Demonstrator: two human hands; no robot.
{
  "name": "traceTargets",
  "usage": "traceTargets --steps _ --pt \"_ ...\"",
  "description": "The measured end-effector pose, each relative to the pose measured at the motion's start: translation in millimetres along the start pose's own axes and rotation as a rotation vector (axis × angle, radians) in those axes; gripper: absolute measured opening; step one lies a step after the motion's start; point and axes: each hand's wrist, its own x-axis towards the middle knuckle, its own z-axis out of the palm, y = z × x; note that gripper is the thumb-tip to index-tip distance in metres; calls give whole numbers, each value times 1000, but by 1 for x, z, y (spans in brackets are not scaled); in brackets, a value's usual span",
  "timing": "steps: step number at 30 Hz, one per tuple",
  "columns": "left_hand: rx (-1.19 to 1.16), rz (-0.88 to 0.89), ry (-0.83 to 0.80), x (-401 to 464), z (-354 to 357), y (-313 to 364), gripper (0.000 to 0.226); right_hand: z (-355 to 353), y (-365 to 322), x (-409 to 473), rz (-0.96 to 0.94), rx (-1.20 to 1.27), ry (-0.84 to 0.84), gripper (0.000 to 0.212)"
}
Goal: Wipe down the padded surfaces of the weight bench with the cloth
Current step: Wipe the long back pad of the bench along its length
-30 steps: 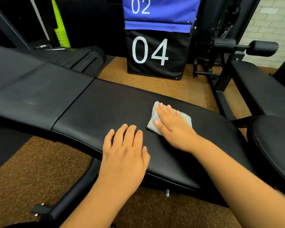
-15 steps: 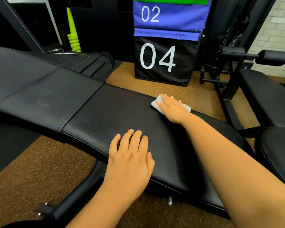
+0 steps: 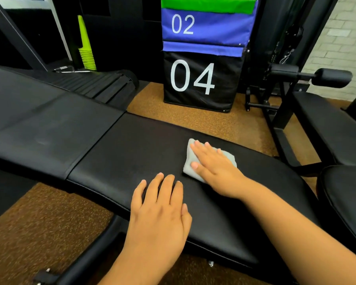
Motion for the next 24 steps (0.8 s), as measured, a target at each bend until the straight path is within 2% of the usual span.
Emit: traceTargets --steps 6,10,14,18,24 --pt "6 -12 7 0 1 -1 48 -19 24 80 178 2 59 56" --pt "7 -15 29 0 2 -1 48 -32 16 109 306 -32 16 59" --pt "26 -18 58 1 6 -1 49 -40 -4 129 282 -18 -42 61" --pt "28 -24 87 2 9 0 48 -36 -18 143 204 -31 -17 58" --pt "26 -17 87 1 9 -1 49 -32 23 120 189 32 30 56"
